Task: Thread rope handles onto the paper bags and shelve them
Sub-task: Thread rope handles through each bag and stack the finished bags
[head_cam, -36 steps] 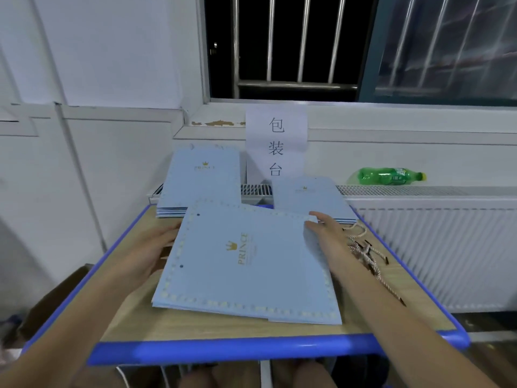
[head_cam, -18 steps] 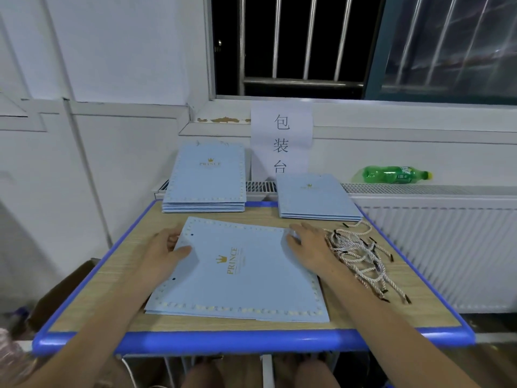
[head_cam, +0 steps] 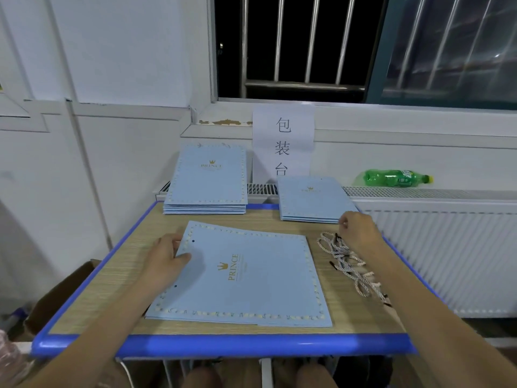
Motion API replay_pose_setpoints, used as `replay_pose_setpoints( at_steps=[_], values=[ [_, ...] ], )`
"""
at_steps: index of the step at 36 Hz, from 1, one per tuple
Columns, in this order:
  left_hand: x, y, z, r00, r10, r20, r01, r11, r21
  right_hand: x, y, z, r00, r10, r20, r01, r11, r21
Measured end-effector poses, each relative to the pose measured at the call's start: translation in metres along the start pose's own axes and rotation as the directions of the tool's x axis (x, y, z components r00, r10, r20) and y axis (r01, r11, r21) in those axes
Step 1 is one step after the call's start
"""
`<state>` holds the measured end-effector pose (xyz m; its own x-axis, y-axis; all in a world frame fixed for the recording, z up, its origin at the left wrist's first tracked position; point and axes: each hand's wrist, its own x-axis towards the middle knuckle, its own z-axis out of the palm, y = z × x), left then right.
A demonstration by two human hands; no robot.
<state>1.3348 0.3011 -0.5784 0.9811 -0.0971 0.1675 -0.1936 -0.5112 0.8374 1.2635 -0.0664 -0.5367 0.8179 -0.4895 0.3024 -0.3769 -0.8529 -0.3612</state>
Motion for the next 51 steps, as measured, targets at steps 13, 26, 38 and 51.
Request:
replay_pose_setpoints(
  at_steps=[13,26,38,51],
  values=[
    [-0.008,0.012,-0.010,0.996,-0.088,0.025,0.091,0.943,-0.320,-0.007,0.009,-0.005,0.999,0.036,-0.022,-0.033,0.992,0.125],
    [-0.008,0.020,-0.021,0.988,-0.127,0.093,0.149,0.939,-0.309,0.034,-0.051,-0.120,0.969,0.064,-0.240,0.150,0.619,0.771],
    [-0.008,0.029,-0.021,0.980,-0.161,0.114,0.190,0.927,-0.324,0.034,-0.112,-0.161,0.838,-0.045,-0.543,0.470,0.563,0.679],
    [-0.012,0.037,-0.003,0.992,-0.031,0.123,0.074,0.929,-0.363,-0.034,-0.166,0.018,0.804,-0.591,0.059,0.498,0.724,0.477]
  ],
)
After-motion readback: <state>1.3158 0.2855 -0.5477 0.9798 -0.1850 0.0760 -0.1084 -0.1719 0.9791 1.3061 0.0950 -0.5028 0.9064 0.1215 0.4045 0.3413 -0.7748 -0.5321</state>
